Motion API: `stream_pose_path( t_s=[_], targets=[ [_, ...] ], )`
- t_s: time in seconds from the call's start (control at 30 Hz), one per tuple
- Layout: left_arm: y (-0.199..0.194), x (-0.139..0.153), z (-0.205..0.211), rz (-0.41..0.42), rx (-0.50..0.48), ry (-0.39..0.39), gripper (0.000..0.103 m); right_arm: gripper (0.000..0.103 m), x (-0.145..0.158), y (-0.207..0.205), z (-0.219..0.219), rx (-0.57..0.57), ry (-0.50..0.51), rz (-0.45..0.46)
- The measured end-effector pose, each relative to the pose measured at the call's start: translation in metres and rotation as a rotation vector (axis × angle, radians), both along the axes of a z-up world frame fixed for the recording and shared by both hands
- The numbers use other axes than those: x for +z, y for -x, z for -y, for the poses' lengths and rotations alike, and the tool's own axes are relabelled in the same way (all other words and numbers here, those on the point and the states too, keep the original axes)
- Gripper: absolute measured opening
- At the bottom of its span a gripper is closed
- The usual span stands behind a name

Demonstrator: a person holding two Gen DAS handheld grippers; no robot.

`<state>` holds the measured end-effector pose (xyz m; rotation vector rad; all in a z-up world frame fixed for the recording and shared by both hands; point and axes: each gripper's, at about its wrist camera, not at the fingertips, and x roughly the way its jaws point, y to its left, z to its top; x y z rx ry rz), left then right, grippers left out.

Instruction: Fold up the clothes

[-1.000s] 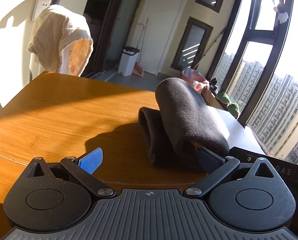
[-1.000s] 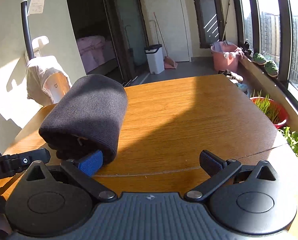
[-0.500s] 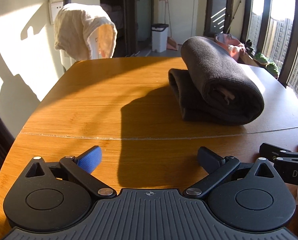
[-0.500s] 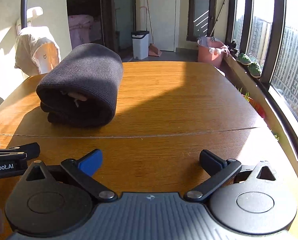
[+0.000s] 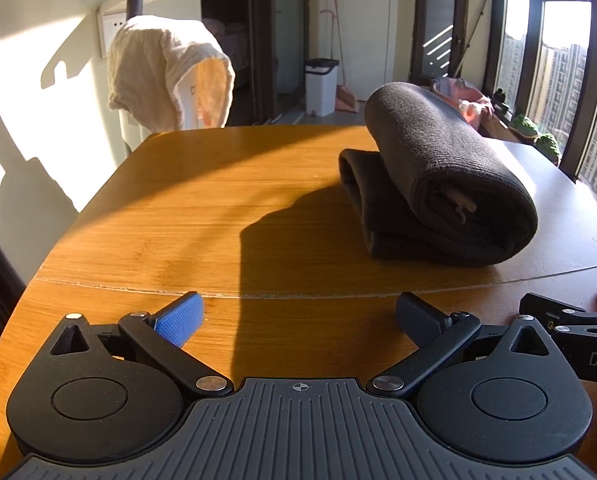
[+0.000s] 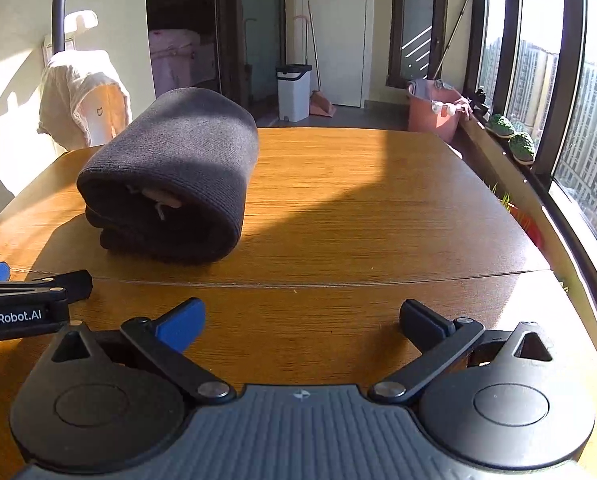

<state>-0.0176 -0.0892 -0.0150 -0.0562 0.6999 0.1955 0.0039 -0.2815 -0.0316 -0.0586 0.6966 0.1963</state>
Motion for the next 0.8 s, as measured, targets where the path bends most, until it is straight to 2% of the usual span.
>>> stream_pose_path(
  t_s=[0.8],
  targets=[
    [-0.0008,0.0000,-0.0003,0.000,0.005,-0.001,0.103,0.103,0.0003,0.0005,-0.0002,-0.001,-0.001,-0.001]
  ],
)
